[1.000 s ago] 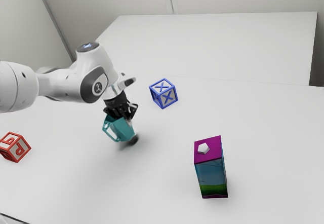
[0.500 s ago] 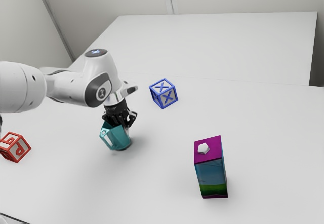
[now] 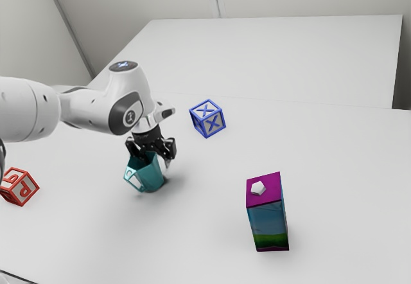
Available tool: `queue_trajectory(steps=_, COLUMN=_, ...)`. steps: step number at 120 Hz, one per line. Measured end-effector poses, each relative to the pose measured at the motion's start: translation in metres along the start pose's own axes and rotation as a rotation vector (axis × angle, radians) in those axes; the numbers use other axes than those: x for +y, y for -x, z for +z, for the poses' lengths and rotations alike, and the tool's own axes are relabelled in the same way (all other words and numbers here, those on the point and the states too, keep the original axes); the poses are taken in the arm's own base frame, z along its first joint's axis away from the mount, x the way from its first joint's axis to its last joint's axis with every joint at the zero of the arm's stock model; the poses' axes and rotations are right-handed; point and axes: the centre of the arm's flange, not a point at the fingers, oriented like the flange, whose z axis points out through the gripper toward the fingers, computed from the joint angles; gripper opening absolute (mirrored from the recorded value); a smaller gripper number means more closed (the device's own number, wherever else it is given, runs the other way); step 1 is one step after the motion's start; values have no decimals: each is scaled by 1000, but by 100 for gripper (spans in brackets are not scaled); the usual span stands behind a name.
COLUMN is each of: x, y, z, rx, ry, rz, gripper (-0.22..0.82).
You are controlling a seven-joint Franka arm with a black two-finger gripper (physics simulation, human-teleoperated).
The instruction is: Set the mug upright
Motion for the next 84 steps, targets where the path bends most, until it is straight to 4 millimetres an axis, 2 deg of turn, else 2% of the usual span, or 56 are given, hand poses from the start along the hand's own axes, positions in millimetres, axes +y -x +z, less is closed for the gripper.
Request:
queue_trajectory(steps=18, x=4, y=-6, z=-23, rx=37, ry=3, rz=19, gripper=49)
queue_trajectory(steps=42, x=6, y=-9, z=-58, rx=95, ry=17, rz=41, gripper=56)
queue_trajectory(steps=52, x=6, y=-20, z=-92, rx=148, ry=-6, rz=64, gripper=57)
queue_trajectory(steps=62, x=4, y=-31, z=-138, rx=190, ry=-24, rz=80, gripper=58)
queue_trajectory(steps=84, x=-4, y=-35, z=-217, rx=212, ry=-69, rz=110, gripper=60)
